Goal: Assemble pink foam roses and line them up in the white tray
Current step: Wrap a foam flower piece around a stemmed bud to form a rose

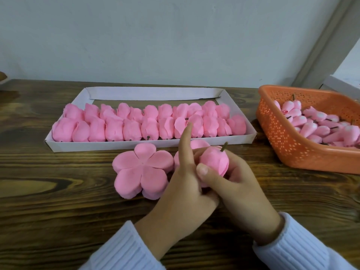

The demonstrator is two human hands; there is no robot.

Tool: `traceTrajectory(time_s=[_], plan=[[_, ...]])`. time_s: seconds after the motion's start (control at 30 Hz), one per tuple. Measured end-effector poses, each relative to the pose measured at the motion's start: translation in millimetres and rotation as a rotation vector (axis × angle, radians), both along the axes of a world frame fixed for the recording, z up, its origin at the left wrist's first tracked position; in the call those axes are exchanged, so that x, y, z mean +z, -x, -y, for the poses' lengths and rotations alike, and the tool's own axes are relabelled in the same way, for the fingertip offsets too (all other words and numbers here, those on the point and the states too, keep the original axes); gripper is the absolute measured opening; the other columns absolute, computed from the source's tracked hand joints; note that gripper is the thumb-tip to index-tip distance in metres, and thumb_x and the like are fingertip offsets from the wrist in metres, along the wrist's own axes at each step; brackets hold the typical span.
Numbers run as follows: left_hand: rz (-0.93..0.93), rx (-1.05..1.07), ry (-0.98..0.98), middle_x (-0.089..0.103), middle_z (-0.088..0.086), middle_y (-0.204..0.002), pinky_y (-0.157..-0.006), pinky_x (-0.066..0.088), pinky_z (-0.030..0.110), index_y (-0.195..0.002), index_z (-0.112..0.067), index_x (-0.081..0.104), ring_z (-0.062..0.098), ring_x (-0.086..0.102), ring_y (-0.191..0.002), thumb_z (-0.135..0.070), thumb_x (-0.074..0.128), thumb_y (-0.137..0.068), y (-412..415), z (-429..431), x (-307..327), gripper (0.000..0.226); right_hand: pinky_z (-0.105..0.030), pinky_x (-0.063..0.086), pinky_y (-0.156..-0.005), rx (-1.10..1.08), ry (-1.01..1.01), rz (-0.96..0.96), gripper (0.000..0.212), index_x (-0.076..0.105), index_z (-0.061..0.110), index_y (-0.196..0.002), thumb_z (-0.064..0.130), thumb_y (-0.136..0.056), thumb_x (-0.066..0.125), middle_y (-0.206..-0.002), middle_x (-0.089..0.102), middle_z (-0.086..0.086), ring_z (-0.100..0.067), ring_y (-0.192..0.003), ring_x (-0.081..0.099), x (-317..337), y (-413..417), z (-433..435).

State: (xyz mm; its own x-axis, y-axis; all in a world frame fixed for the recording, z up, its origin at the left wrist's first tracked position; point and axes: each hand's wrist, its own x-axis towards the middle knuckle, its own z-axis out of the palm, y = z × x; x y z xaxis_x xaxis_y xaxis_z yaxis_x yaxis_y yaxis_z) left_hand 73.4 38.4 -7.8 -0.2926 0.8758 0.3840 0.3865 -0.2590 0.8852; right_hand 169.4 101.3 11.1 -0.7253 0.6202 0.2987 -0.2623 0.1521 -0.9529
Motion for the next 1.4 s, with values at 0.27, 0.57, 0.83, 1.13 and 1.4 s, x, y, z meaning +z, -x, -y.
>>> traceTrajectory(time_s=[0.27,0.57,0.83,1.13,1.4], plan=[[-0.119,-0.042,-0.065,0.057,-0.006,-0.073,-0.061,0.043,0.013,-0.147,-0.042,0.009,0.012,0.058,-0.064,-0.014,0.064,-0.079,9,4,4,0.092,-0.034,0.049,-0.059,-0.370,0.063,-0.121,0.018,0.060,0.019,-0.076,0.018,-0.064,0.074,-0.068,0.059,-0.006,-0.021,-0.063,0.057,0,-9,-18],[-0.105,0.755,0.153,0.059,-0.008,-0.086,-0.081,0.048,0.031,-0.108,-0.027,0.052,0.005,0.058,-0.084,0.001,0.053,-0.086,83,8,21,0.036,-0.020,0.039,-0.045,-0.414,0.033,-0.025,0.015,0.062,0.032,-0.076,0.021,-0.069,0.070,-0.053,0.051,0.006,-0.009,-0.046,0.046,-4,-7,-18],[-0.444,0.754,0.625,0.064,0.007,-0.107,-0.087,0.046,0.050,-0.105,-0.020,0.061,0.034,0.056,-0.100,-0.014,0.051,-0.088,90,20,26,0.021,-0.017,0.034,-0.040,-0.407,0.062,-0.010,0.013,0.063,0.026,-0.072,0.013,-0.075,0.063,-0.048,0.048,0.003,-0.009,-0.039,0.042,-4,-4,-17],[-0.550,0.751,0.649,0.062,0.009,-0.094,-0.077,0.048,0.044,-0.110,-0.016,0.059,0.031,0.054,-0.086,-0.012,0.058,-0.088,93,26,35,0.023,-0.019,0.037,-0.043,-0.426,0.044,0.045,0.004,0.061,0.013,-0.075,0.015,-0.075,0.064,-0.053,0.051,0.003,-0.009,-0.045,0.046,-8,-5,-19],[-0.439,0.704,0.570,0.066,0.011,-0.102,-0.080,0.046,0.041,-0.111,-0.012,0.063,0.030,0.058,-0.094,-0.004,0.063,-0.084,98,30,35,0.029,-0.018,0.038,-0.044,-0.415,0.038,0.051,0.003,0.061,0.015,-0.074,0.014,-0.076,0.063,-0.053,0.052,0.004,-0.009,-0.045,0.046,-8,-5,-19]])
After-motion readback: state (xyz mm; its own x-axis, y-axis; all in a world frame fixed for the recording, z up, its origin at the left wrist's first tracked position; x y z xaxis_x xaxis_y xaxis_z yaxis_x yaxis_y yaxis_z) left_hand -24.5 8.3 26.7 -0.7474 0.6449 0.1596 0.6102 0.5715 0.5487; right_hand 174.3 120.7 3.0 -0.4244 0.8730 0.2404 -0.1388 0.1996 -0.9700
